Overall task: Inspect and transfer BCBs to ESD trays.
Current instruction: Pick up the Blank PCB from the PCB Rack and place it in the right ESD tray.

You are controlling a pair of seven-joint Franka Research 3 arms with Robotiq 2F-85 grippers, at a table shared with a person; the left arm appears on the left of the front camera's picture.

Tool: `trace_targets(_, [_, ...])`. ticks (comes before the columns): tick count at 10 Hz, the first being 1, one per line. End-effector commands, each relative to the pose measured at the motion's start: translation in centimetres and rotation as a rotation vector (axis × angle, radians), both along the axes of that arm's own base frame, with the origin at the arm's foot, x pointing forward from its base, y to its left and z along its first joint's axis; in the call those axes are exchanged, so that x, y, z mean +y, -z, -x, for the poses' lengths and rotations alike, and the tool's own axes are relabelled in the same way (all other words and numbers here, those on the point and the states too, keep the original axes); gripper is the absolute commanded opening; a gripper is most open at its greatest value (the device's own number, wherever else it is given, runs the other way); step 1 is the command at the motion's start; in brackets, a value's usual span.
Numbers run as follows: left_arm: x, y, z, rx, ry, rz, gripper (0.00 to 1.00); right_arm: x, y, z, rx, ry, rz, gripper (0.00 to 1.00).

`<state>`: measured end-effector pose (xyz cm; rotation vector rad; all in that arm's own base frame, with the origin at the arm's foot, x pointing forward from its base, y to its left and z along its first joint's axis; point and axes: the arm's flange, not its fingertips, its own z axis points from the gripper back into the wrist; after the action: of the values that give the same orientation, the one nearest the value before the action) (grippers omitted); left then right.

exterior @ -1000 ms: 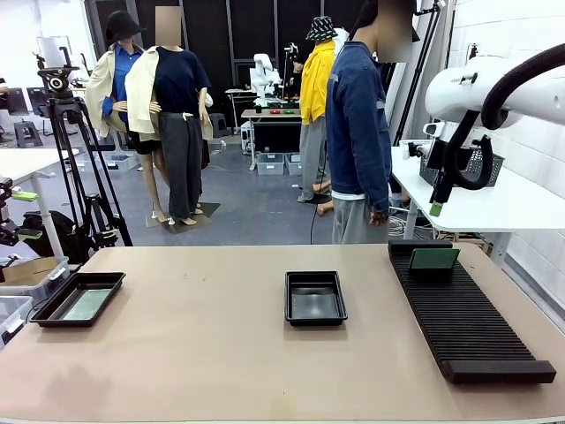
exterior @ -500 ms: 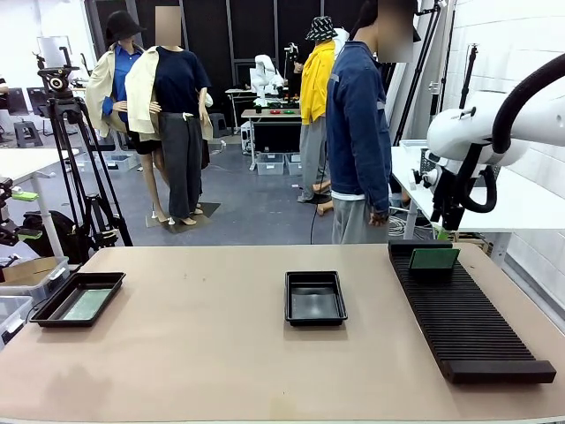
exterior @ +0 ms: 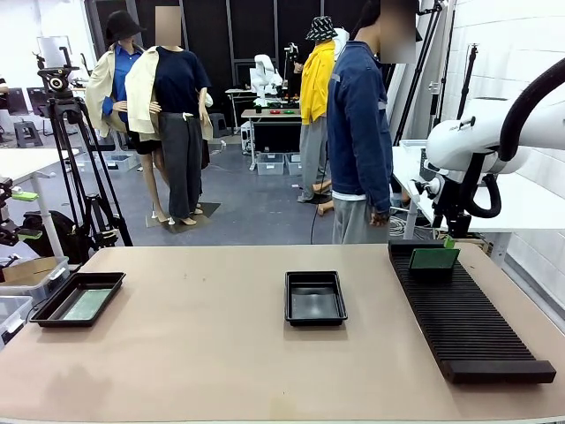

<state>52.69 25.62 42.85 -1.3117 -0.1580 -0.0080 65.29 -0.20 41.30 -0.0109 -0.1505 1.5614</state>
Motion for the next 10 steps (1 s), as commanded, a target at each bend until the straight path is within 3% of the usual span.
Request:
trace_targets(1, [0.1,-0.2,-0.1,0.002,-0.009,-0.008,1.0,0.2,0.8,0.0,0.006,-0.034,0.02,1.0])
trace_targets(7, [0.1,-0.2,-0.1,0.002,-0.009,-0.008,1.0,0.4,2.5,-0.3,0.103,-0.05,0.007,1.0])
trace_targets(10, [0.1,-0.2,-0.1,0.002,-0.009,-0.008,1.0,0.9,3.8,-0.4,0.094,-0.045,0.001,1.0])
